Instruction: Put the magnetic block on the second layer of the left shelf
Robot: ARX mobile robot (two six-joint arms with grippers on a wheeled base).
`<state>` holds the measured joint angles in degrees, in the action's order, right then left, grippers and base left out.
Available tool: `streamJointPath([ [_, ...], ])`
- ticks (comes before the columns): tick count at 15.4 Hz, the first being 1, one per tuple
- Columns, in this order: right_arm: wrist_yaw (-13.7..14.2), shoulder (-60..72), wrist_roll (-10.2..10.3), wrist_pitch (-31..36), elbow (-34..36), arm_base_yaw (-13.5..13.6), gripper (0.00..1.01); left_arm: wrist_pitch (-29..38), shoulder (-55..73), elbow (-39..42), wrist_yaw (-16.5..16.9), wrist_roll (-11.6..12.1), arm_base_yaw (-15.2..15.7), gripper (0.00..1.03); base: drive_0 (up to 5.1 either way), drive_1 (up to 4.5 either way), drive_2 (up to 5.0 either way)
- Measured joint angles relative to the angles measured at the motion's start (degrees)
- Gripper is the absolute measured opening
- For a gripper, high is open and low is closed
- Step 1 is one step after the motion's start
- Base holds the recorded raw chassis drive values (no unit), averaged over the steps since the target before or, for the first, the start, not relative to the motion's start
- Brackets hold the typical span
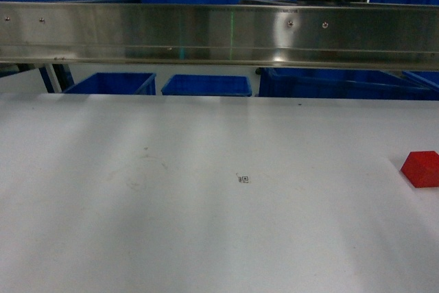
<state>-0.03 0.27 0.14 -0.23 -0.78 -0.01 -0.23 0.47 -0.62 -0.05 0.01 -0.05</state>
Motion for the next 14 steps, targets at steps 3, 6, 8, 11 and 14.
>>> streamJointPath([
  [3,0.0,0.0,0.0,0.0,0.0,0.0,0.98,0.0,0.0,0.0,0.0,0.0,0.0,0.98,0.0,0.00,0.0],
  [6,0.0,0.0,0.0,0.0,0.0,0.0,0.98,0.0,0.0,0.0,0.0,0.0,0.0,0.98,0.0,0.00,0.0],
  [8,0.0,0.0,0.0,0.0,0.0,0.0,0.98,0.0,0.0,0.0,0.0,0.0,0.0,0.98,0.0,0.00,0.0],
  [11,0.0,0.0,0.0,0.0,0.0,0.0,0.98,0.0,0.0,0.0,0.0,0.0,0.0,0.98,0.0,0.00,0.0],
  [14,0.0,0.0,0.0,0.0,0.0,0.0,0.98,0.0,0.0,0.0,0.0,0.0,0.0,0.98,0.0,0.00,0.0],
])
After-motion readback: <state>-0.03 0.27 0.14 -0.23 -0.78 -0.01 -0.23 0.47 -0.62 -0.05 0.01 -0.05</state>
